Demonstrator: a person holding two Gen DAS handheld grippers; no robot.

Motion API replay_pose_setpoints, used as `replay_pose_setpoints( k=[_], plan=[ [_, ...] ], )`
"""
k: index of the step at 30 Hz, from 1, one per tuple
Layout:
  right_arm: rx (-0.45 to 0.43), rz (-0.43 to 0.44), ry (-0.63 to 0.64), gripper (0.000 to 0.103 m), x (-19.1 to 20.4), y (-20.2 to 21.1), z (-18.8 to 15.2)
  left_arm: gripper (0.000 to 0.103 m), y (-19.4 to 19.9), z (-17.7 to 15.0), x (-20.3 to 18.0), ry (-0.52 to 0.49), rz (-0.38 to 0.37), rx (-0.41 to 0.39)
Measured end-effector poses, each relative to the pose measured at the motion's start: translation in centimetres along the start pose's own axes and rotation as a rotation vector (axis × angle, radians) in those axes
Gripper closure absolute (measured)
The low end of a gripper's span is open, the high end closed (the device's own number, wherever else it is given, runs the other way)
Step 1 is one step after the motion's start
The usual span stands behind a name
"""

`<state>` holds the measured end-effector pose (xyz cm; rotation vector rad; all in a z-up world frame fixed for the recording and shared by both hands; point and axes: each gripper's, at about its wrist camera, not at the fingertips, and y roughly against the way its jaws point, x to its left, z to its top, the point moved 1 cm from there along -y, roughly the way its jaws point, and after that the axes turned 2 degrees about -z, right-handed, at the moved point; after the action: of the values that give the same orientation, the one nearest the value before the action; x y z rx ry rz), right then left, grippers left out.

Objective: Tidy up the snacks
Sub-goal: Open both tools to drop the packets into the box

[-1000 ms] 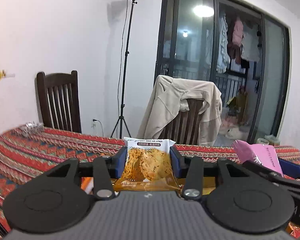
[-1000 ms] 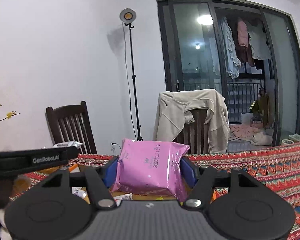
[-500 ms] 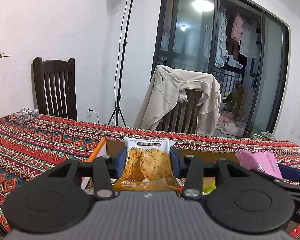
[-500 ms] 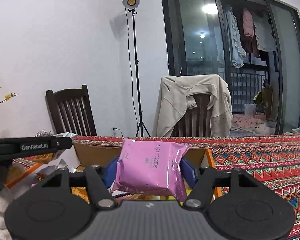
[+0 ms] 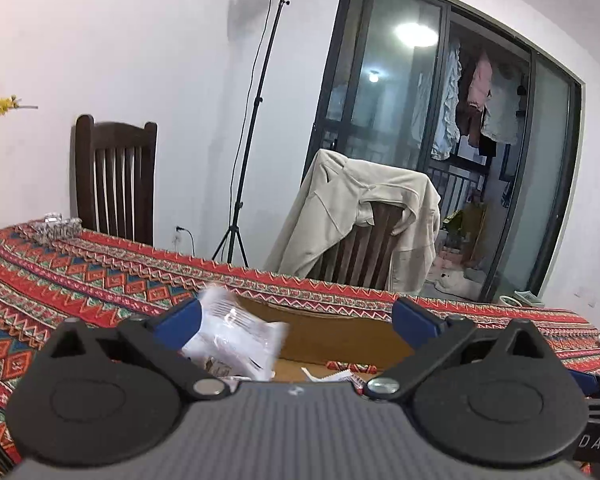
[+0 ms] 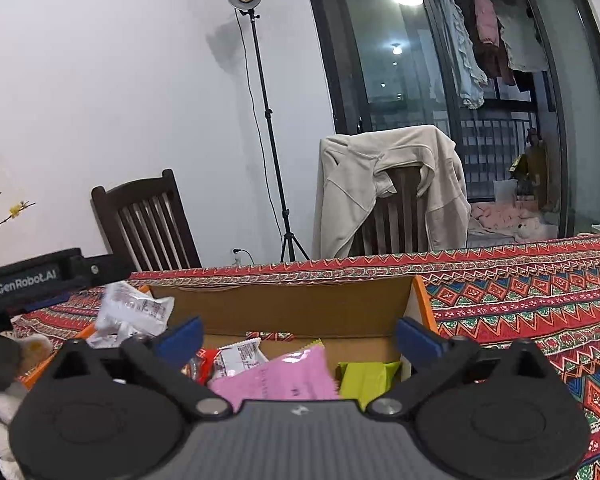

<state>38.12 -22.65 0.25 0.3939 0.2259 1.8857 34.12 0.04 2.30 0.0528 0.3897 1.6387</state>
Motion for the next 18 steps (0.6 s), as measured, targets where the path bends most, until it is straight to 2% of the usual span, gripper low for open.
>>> replay_pose_setpoints(
  k=[3,10,12,18],
  plan=[
    [-0.005,-0.03,0.005,0.0,0.2,0.0,0.0,0.0,-0.4,0.1,0.0,-0.004,0.031,0.007],
    [-0.027,-0.059,0.02,0.0,0.8,0.5,0.5,0.0,0.3,0.8,-0.1,-0.021,0.04,-0.005],
    [-0.037,-0.068,0.021,0.0,1.2,1.1,1.0,0.0,1.2,1.5,-0.1,-0.011,0.064,-0.023],
    [-0.052,-0.075,0.038,0.0,2.2,3.9,2.3,0.0,5.1,3.7,1.2,0.028,0.059,-0.05]
  ],
)
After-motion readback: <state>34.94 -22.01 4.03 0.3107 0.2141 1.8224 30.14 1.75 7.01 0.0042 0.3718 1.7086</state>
